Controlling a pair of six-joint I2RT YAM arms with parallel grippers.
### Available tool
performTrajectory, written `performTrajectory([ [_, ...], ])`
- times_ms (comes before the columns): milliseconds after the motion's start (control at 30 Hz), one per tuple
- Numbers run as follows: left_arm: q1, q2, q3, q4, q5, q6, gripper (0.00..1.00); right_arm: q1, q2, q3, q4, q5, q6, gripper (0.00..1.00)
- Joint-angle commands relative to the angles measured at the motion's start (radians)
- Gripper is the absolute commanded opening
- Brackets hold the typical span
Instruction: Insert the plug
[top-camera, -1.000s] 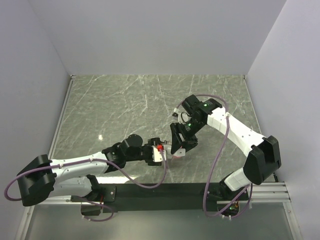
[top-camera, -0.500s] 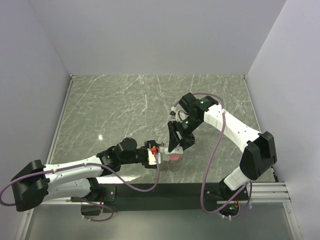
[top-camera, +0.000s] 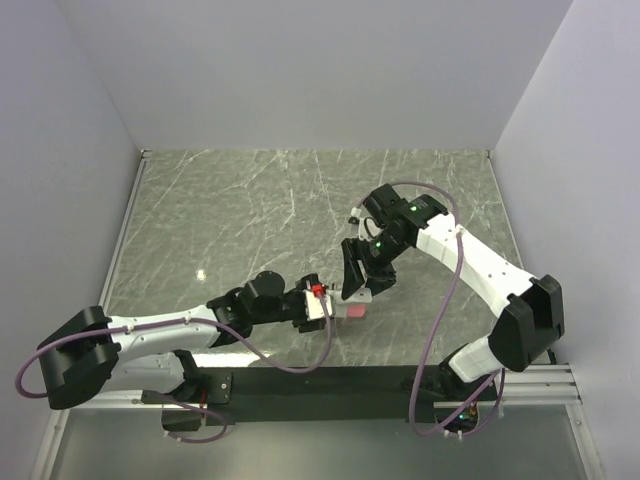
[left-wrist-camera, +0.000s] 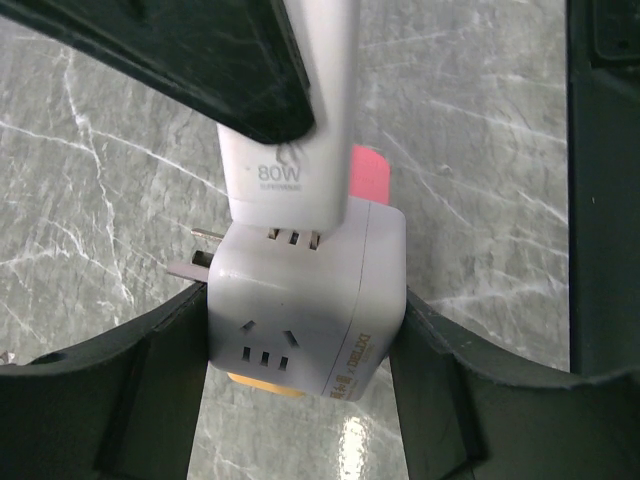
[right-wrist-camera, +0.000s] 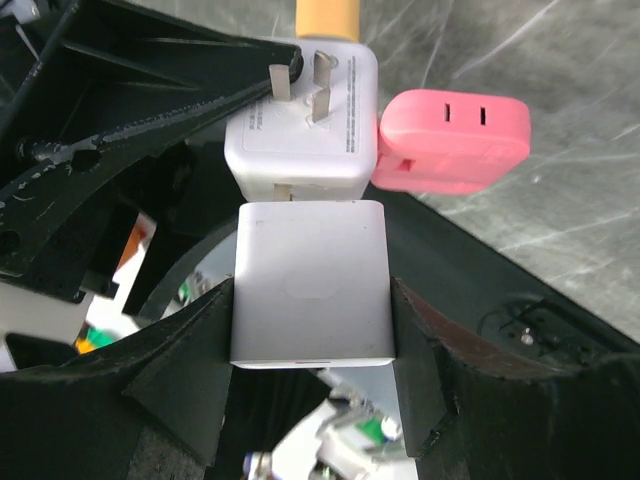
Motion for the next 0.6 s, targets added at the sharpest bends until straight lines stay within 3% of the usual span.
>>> performTrajectory([
  [0,-0.013,-0.007,0.091,0.226,0.022,-0.05,0.01,-0.002,-0.054,-0.028,0.119,0.107,0.022,0.0],
  [567,-0.005,-0.037,0.034,0.354,0.071,-0.107,0.01,-0.002,-0.099,-0.111,0.208,0.136,0.045,0.0],
])
